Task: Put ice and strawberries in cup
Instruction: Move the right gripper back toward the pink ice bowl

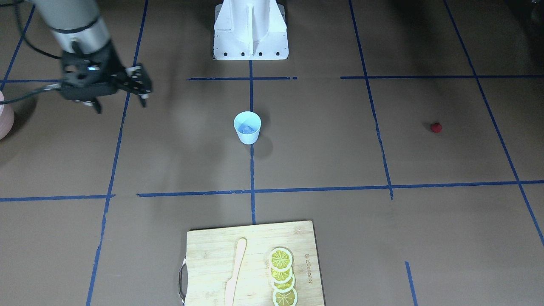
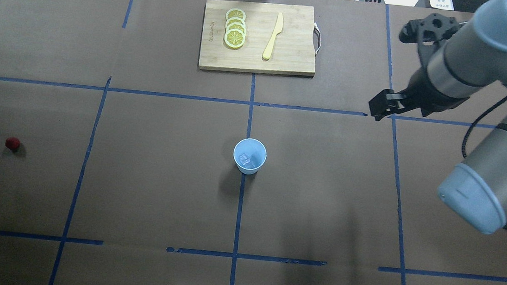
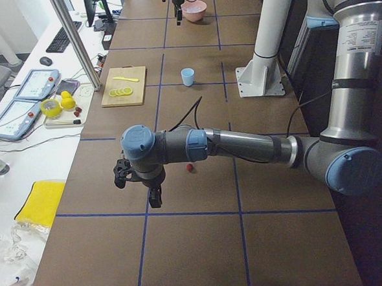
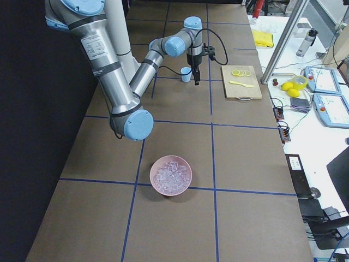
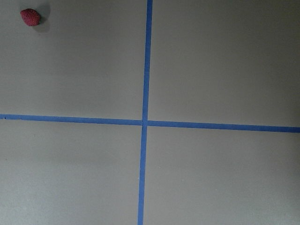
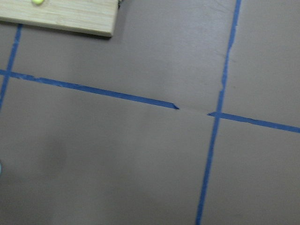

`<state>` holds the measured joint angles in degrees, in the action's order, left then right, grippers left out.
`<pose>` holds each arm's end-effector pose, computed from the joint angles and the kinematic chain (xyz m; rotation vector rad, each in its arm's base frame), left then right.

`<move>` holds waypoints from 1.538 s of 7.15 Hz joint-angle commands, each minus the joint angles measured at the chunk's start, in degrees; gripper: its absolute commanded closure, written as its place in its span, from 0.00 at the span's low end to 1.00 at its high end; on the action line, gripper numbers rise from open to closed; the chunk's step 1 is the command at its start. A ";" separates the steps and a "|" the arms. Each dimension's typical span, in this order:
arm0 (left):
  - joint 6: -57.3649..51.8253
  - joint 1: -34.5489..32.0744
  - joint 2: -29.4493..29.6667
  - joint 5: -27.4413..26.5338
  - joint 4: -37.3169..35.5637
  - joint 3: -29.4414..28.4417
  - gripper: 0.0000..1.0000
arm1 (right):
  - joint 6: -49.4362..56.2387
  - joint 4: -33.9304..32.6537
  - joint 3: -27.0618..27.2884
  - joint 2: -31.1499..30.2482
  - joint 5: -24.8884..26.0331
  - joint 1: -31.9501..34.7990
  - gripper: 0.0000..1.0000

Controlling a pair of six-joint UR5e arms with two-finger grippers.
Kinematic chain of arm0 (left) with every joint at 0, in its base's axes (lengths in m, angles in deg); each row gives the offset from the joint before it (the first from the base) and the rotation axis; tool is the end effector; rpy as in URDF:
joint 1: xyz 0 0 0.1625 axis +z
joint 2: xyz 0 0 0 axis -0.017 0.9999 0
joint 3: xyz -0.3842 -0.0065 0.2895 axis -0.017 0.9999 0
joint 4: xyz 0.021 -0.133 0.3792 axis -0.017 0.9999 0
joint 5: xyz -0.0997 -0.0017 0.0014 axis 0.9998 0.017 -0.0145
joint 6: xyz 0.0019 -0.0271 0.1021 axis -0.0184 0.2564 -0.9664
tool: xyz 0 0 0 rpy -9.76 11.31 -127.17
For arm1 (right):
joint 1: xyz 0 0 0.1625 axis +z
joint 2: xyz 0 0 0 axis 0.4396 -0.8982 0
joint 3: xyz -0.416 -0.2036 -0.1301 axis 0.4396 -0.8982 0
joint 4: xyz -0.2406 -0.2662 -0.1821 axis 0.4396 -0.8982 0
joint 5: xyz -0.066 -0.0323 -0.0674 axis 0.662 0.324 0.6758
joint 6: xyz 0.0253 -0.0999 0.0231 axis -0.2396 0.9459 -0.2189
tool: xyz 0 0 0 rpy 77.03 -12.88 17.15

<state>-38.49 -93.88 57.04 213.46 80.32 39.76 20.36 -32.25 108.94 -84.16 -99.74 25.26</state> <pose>-0.0799 -0.5019 0.6527 -0.0017 0.8443 -0.0394 -0.2697 -0.4737 0.3248 0.1812 -0.7320 -0.1384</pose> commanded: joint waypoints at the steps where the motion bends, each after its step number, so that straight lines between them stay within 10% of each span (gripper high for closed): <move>1: 0.10 0.00 0.00 0.00 0.00 0.47 0.00 | 11.36 7.62 1.22 -12.76 -8.18 10.31 0.01; 5: 0.10 0.00 0.00 0.00 0.00 0.73 0.00 | 32.88 13.74 -0.88 -29.94 -13.14 22.90 0.01; 9: 0.19 0.00 0.00 0.00 0.00 1.26 0.00 | 32.78 34.87 -13.52 -36.73 -13.76 23.81 0.01; 11: 0.19 0.00 0.00 0.00 0.00 1.35 0.00 | 32.59 35.10 -16.34 -37.17 -14.02 23.81 0.01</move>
<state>-38.31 -93.88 57.04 213.47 80.32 41.00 53.22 1.76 94.87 -120.89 -113.59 49.05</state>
